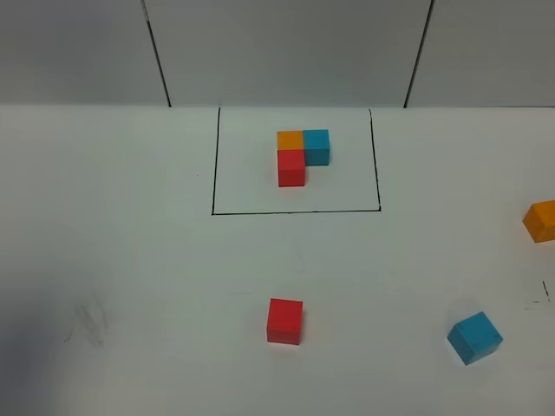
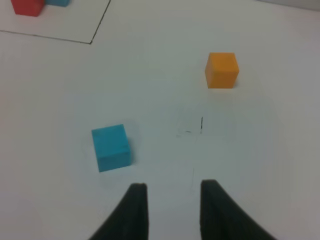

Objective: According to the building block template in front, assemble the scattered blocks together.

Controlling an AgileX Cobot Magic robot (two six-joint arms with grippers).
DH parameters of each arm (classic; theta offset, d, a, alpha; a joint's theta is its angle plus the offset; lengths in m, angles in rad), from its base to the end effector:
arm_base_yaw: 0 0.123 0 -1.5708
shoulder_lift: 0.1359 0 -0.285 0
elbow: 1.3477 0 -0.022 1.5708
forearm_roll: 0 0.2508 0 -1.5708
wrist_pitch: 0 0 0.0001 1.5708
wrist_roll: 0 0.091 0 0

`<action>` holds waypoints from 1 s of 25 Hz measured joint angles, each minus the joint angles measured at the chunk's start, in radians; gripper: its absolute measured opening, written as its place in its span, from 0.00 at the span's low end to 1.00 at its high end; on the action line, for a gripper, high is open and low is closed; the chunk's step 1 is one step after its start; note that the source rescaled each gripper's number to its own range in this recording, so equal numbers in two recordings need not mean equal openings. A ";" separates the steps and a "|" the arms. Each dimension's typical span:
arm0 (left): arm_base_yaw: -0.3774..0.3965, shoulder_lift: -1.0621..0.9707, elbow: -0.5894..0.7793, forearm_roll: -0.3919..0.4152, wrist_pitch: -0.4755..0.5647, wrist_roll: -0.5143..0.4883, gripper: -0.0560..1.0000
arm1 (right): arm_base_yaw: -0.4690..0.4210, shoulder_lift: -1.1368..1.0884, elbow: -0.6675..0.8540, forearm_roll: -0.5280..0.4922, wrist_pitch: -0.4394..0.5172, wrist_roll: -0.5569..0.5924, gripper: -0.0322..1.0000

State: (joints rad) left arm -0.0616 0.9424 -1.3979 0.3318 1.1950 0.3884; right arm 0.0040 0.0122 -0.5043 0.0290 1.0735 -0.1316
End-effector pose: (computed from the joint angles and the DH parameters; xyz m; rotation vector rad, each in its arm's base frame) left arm 0.1400 0.0190 0.4711 0.4640 2.1832 0.5894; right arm -0.0040 0.0023 0.2775 -0.1413 2.0601 -0.0438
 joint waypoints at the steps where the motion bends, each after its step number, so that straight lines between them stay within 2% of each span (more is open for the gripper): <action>1: 0.008 -0.081 0.023 -0.003 0.000 0.004 0.86 | 0.000 0.000 0.000 0.000 0.000 0.000 0.07; 6: 0.015 -0.440 0.092 -0.012 0.001 -0.015 0.77 | 0.000 0.000 0.000 0.000 0.000 0.000 0.07; 8: 0.016 -0.554 0.116 -0.047 0.001 -0.075 0.75 | 0.000 0.000 0.000 0.000 0.000 0.000 0.07; 11: 0.016 -0.674 0.180 -0.147 0.001 -0.257 0.74 | 0.000 0.000 0.000 0.000 0.000 0.000 0.07; 15: 0.016 -0.794 0.365 -0.227 0.001 -0.411 0.72 | 0.000 0.000 0.000 0.000 0.000 0.000 0.07; 20: 0.016 -0.936 0.670 -0.240 -0.052 -0.477 0.69 | 0.000 0.000 0.000 0.000 0.000 0.000 0.07; 25: 0.016 -0.947 0.844 -0.241 -0.107 -0.514 0.68 | 0.000 0.000 0.000 0.000 0.000 0.000 0.07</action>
State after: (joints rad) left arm -0.0457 -0.0050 -0.5539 0.0906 1.0876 -0.1255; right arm 0.0040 0.0122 -0.5043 0.0290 1.0735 -0.1316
